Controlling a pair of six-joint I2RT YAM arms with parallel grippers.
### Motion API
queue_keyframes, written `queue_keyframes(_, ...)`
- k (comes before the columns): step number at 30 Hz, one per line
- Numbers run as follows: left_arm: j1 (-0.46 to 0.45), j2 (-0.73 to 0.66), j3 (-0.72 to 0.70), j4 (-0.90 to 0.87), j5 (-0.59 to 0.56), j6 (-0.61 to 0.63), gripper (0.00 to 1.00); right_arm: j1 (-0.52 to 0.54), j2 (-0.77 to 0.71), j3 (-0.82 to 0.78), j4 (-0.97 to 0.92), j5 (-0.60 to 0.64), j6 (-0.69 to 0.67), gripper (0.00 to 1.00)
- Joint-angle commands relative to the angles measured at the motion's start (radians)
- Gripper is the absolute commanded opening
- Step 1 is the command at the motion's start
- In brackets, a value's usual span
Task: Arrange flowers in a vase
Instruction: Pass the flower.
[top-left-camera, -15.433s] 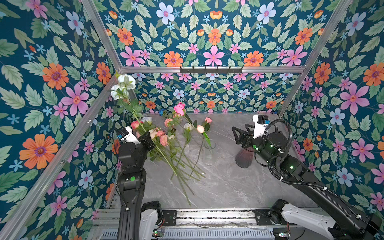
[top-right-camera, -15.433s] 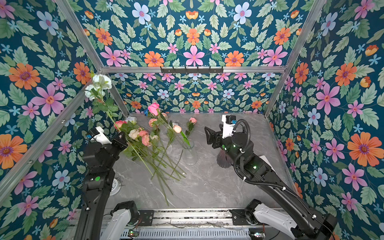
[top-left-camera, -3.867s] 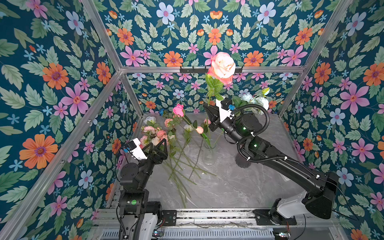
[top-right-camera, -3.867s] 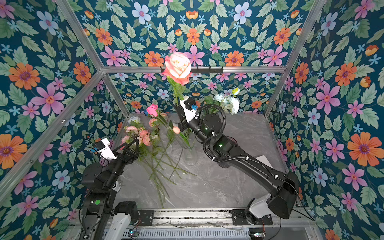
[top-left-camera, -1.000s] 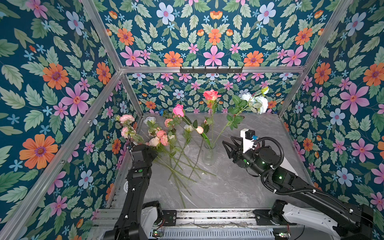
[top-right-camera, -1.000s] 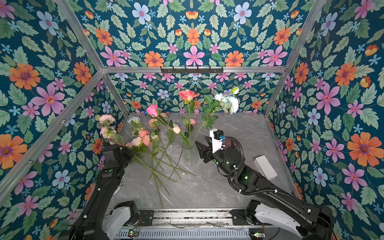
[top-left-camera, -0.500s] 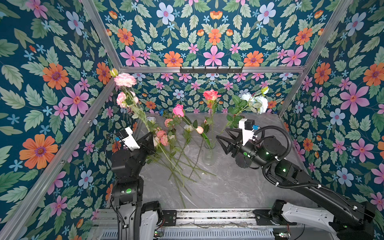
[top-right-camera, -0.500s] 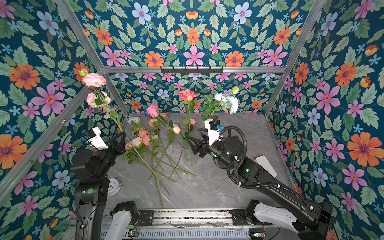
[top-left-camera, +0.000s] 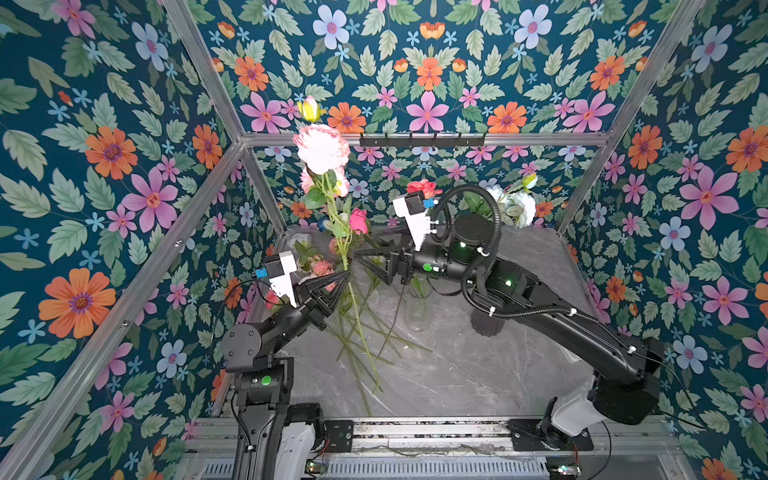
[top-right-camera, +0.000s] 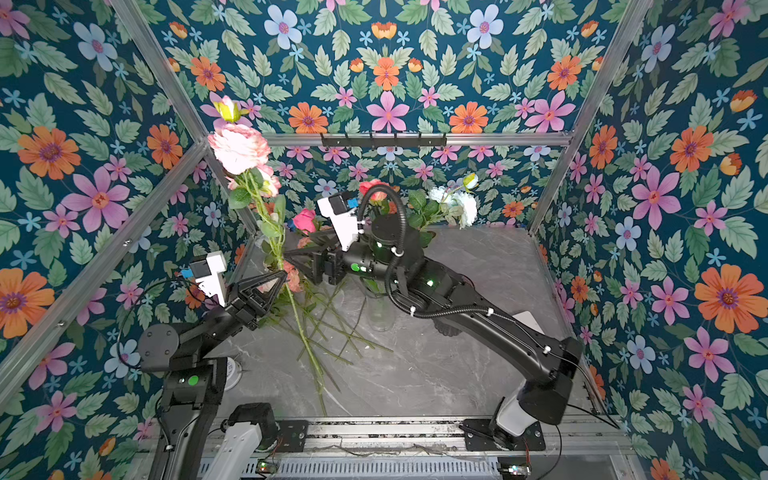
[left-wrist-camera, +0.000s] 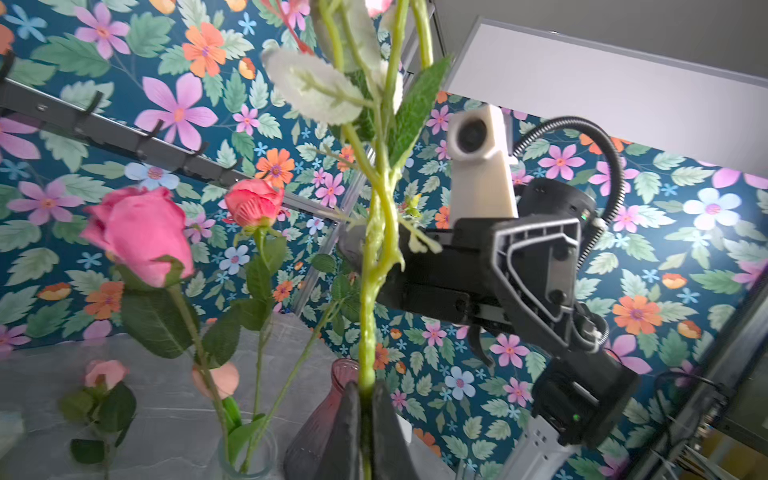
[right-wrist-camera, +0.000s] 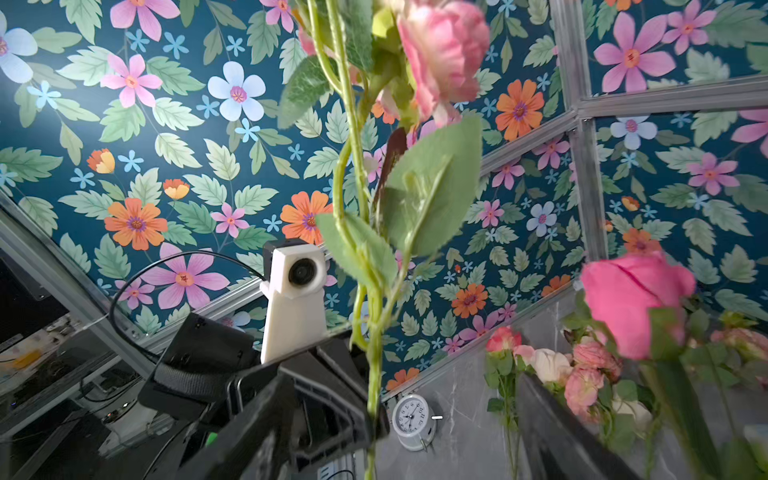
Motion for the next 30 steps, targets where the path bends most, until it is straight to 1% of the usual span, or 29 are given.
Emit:
queue_keyframes(1, -0.037, 0.009, -0.011, 0.08, 0.028, -0.012, 0.0, 0.001, 0.103, 0.153, -0.096, -0.071, 0.031, 0.83)
queue_keyframes(3, -0.067, 0.015, -0.017, 0.071, 0.014, 0.004, 0.0, 0.003, 0.155, 0.238, -0.141, -0.081, 0.032, 0.8)
queue_keyframes(4, -0.088, 0.019, -0.023, 0.07, 0.004, 0.013, 0.0, 0.003, 0.179, 0.283, -0.172, -0.083, 0.028, 0.75)
queue_keyframes(5, -0.106, 0.022, -0.021, 0.059, -0.008, 0.026, 0.0, 0.004, 0.196, 0.313, -0.195, -0.089, 0.024, 0.66)
queue_keyframes(6, -0.125, 0.03, -0.018, 0.039, -0.016, 0.047, 0.0, 0.004, 0.208, 0.333, -0.212, -0.094, 0.018, 0.52)
queue_keyframes(7, -0.145, 0.038, -0.019, 0.036, -0.025, 0.056, 0.0, 0.004, 0.208, 0.336, -0.218, -0.094, 0.014, 0.35)
queue_keyframes(9, -0.17, 0.048, -0.007, -0.004, -0.05, 0.089, 0.0, 0.004, 0.193, 0.316, -0.217, -0.075, -0.004, 0.04)
queue_keyframes(10, -0.177, 0.052, -0.007, -0.016, -0.064, 0.099, 0.06, 0.004, 0.176, 0.296, -0.215, -0.051, -0.018, 0.0)
queue_keyframes(12, -0.177, 0.044, -0.004, -0.061, -0.109, 0.125, 0.51, 0.004, 0.122, 0.224, -0.183, -0.005, -0.048, 0.0)
queue_keyframes(13, -0.177, 0.038, -0.005, -0.082, -0.132, 0.139, 0.76, 0.004, 0.088, 0.177, -0.166, 0.03, -0.069, 0.0)
queue_keyframes(14, -0.176, 0.033, -0.004, -0.101, -0.155, 0.15, 0.9, 0.003, 0.056, 0.138, -0.155, 0.066, -0.089, 0.0)
queue_keyframes(15, -0.177, 0.027, -0.003, -0.138, -0.188, 0.17, 0.99, 0.004, 0.009, 0.089, -0.134, 0.115, -0.12, 0.0)
queue_keyframes(17, -0.176, 0.012, 0.0, -0.205, -0.262, 0.194, 1.0, 0.003, -0.071, 0.004, -0.091, 0.193, -0.18, 0.0)
queue_keyframes(19, -0.176, -0.003, 0.011, -0.32, -0.382, 0.249, 1.0, 0.002, -0.139, -0.069, -0.037, 0.282, -0.279, 0.0)
queue_keyframes(21, -0.176, -0.03, 0.018, -0.434, -0.535, 0.287, 1.0, 0.002, -0.183, -0.115, 0.007, 0.347, -0.359, 0.0)
queue_keyframes(24, -0.176, -0.086, 0.001, -0.526, -0.717, 0.314, 1.0, 0.002, -0.224, -0.168, 0.083, 0.431, -0.472, 0.0)
queue_keyframes(26, -0.176, -0.115, -0.015, -0.544, -0.751, 0.323, 1.0, 0.001, -0.236, -0.196, 0.147, 0.467, -0.547, 0.0)
queue_keyframes(28, -0.176, -0.127, -0.022, -0.564, -0.764, 0.326, 0.99, -0.004, -0.232, -0.201, 0.187, 0.485, -0.609, 0.0)
queue_keyframes(30, -0.176, -0.131, -0.026, -0.603, -0.8, 0.327, 1.0, -0.017, -0.221, -0.199, 0.234, 0.493, -0.664, 0.0)
